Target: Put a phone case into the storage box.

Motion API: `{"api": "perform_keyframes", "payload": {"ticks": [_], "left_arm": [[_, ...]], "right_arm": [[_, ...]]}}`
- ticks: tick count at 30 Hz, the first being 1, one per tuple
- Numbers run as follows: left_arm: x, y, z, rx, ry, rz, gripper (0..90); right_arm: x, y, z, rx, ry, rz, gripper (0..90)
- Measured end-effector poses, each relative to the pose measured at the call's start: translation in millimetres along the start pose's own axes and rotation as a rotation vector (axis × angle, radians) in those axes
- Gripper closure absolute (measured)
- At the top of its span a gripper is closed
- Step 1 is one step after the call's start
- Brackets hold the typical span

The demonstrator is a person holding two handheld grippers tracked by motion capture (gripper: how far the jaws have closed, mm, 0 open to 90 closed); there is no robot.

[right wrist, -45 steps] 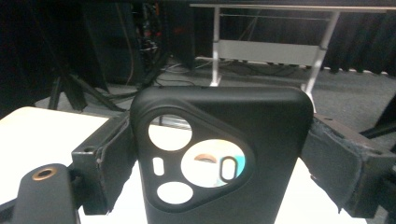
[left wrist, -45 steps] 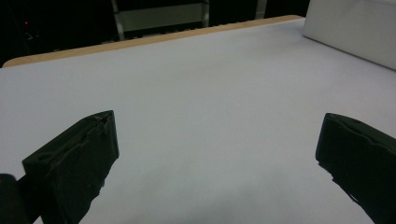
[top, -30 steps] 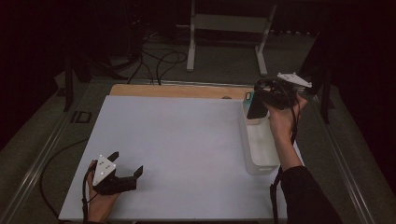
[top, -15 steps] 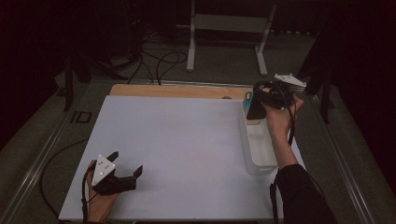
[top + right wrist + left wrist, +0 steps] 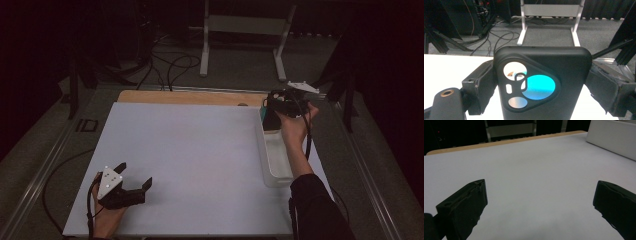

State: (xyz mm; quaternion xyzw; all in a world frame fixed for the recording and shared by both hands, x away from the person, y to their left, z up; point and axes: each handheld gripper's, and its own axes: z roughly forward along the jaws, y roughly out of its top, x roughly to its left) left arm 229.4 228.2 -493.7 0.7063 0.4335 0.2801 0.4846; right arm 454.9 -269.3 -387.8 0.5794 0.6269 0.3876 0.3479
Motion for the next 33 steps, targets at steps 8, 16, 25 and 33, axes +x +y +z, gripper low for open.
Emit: {"api": "perform_keyframes", "payload": {"ticks": [8,16,25,33], "left_arm": [[0.9,-0.3,-1.4,-0.004,0.001,-0.006,0.0],[0.9,-0.5,-1.3,-0.004,0.001,-0.008,0.0],[0.6,-1.0,-0.6,-0.001,-0.002,-0.008,0.0],[1.0,-1.1,-1.5,-0.003,-0.001,-0.015,0.0]], "right_arm": [[1.5,-9.1,11.7,0.038,-0.012,-0.002,13.4],[2.6,-20.3,24.0,0.086,-0.028,-0.02,13.2],[3.9,-23.6,31.1,0.101,-0.032,-0.028,13.2],[5.8,-23.9,37.7,0.096,-0.042,-0.041,12.9]]}}
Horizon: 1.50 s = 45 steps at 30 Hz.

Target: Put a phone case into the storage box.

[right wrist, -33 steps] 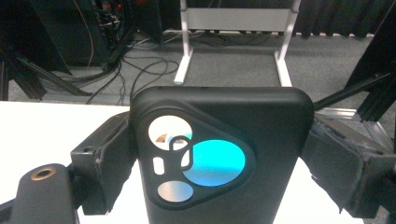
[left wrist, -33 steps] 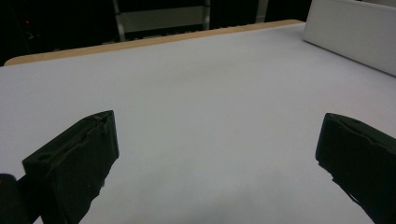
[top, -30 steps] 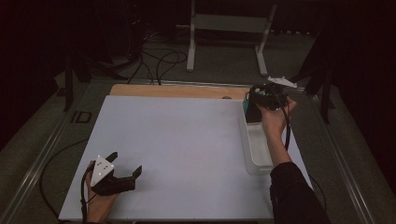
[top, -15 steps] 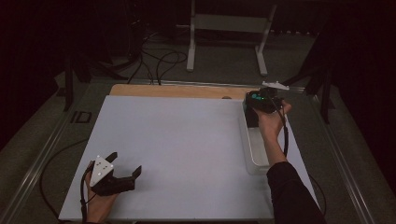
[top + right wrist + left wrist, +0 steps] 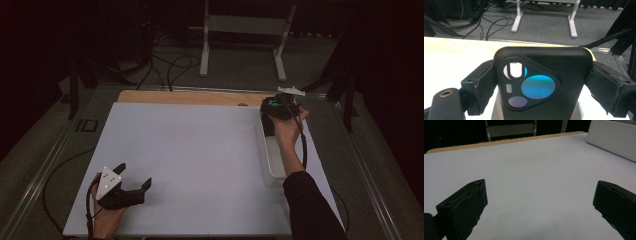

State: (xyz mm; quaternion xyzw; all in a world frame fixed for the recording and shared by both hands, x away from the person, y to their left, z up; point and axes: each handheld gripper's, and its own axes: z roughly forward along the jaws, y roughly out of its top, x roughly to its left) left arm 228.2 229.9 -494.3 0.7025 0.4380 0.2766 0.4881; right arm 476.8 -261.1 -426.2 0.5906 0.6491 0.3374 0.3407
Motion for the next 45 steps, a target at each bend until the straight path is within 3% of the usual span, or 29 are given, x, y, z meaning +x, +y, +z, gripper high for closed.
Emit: {"api": "perform_keyframes", "payload": {"ticks": [16,20,25,34,38,41,45], "left_arm": [[1.2,-0.3,-0.9,0.0,0.002,-0.005,0.0],[0.6,-0.4,-0.1,0.005,0.001,-0.003,0.0],[0.6,-0.2,-0.1,0.004,0.003,-0.004,0.0],[0.3,0.6,-0.2,0.006,0.007,-0.006,0.0],[0.7,2.1,-2.8,0.002,0.014,-0.002,0.0],[0.4,3.2,-3.1,0.005,0.019,0.013,0.0],[-0.5,4.5,-3.1,0.01,0.024,0.025,0.0]], "right_arm": [[-3.7,2.9,3.3,-0.014,0.008,0.002,8.7],[-6.9,6.6,-4.0,-0.044,0.016,-0.016,8.7],[-12.0,7.1,-13.5,-0.046,0.032,-0.002,8.7],[-7.4,1.1,-37.1,-0.028,0.123,-0.007,8.7],[-3.3,-8.5,-59.2,-0.021,0.194,-0.042,8.7],[-5.4,-19.8,-85.1,-0.041,0.249,-0.063,8.7],[-5.4,-38.2,-107.2,-0.064,0.321,-0.072,8.7]]}}
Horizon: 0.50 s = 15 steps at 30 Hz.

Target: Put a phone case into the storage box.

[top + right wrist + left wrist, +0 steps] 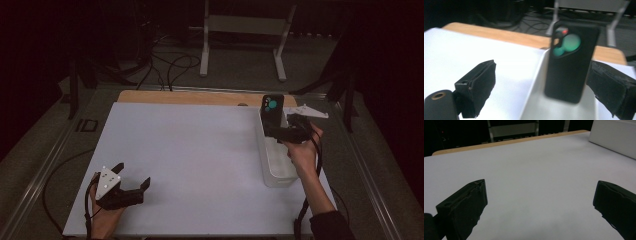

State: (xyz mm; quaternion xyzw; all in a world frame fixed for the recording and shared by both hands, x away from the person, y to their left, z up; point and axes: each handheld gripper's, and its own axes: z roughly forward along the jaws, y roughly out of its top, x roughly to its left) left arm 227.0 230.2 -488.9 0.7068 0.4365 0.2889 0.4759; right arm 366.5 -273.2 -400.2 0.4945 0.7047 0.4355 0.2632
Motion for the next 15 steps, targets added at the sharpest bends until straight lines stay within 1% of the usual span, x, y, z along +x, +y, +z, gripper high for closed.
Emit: {"api": "perform_keyframes", "payload": {"ticks": [1,2,3,4,5,6,7,9,12,14,15], "left_arm": [[-0.3,1.1,-1.0,-0.001,0.001,0.005,0.0],[-0.4,1.6,-1.9,-0.004,0.001,0.003,0.0],[-0.4,1.6,-1.9,-0.004,0.001,0.003,0.0],[-0.2,2.4,-4.0,-0.008,0.004,0.006,0.0],[0.2,2.6,-5.1,-0.011,0.006,0.006,0.0],[0.9,2.9,-6.2,-0.012,0.007,0.004,0.0],[1.5,3.0,-6.9,-0.015,0.01,0.001,0.0],[3.3,3.2,-8.3,-0.019,0.01,-0.005,0.0],[4.7,3.6,-10.2,-0.024,0.008,-0.008,0.0],[4.5,4.1,-11.7,-0.026,0.006,-0.004,0.0],[4.2,4.3,-12.4,-0.028,0.004,-0.004,0.0]], "right_arm": [[3.6,-7.6,-5.2,-0.002,0.022,-0.011,8.7],[6.0,-12.3,-8.3,-0.003,0.032,-0.015,8.7],[6.0,-12.3,-8.3,-0.003,0.032,-0.015,8.7],[9.6,-18.8,-12.1,-0.008,0.04,-0.024,8.7],[17.1,-31.4,-20.5,-0.018,0.05,-0.054,8.7],[20.7,-36.9,-24.8,-0.028,0.055,-0.064,8.7],[23.7,-42.2,-29.9,-0.043,0.063,-0.069,8.7],[27.6,-53.6,-40.0,-0.077,0.102,-0.051,8.9],[32.9,-71.3,-50.6,-0.109,0.135,-0.069,8.8],[35.8,-81.1,-55.8,-0.13,0.14,-0.099,8.9],[36.6,-85.3,-58.4,-0.142,0.15,-0.101,8.8]]}}
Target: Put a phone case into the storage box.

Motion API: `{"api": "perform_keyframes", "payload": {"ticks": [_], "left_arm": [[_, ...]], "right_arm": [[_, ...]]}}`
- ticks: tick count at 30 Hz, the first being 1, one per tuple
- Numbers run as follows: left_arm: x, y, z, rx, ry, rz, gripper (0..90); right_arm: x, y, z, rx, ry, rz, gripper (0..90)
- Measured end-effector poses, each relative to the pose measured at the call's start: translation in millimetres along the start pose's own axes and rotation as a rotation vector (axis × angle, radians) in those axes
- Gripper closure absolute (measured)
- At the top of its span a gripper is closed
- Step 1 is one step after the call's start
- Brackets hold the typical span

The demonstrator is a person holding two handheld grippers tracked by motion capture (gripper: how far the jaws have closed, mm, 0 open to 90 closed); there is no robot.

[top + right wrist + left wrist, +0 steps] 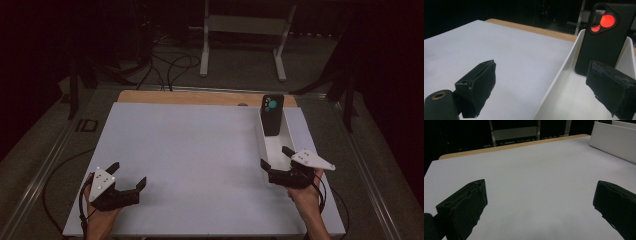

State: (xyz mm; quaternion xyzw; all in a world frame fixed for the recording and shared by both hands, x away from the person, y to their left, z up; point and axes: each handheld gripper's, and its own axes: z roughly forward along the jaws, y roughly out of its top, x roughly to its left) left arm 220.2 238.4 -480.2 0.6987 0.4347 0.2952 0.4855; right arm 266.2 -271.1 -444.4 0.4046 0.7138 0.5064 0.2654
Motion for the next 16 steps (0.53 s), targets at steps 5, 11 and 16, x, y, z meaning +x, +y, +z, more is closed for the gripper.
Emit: {"api": "perform_keyframes", "payload": {"ticks": [5,11,16], "left_arm": [[0.7,1.9,-2.3,-0.007,-0.006,0.002,0.0],[-0.8,3.1,-4.2,-0.009,-0.004,0.013,0.0],[-1.6,3.0,-3.9,-0.006,-0.005,0.021,0.0]], "right_arm": [[7.0,-14.6,-14.0,-0.071,0.018,0.005,8.9],[11.7,-31.0,-21.9,-0.084,0.034,-0.015,8.9],[9.2,-37.2,-22.8,-0.087,0.027,0.0,8.8]]}}
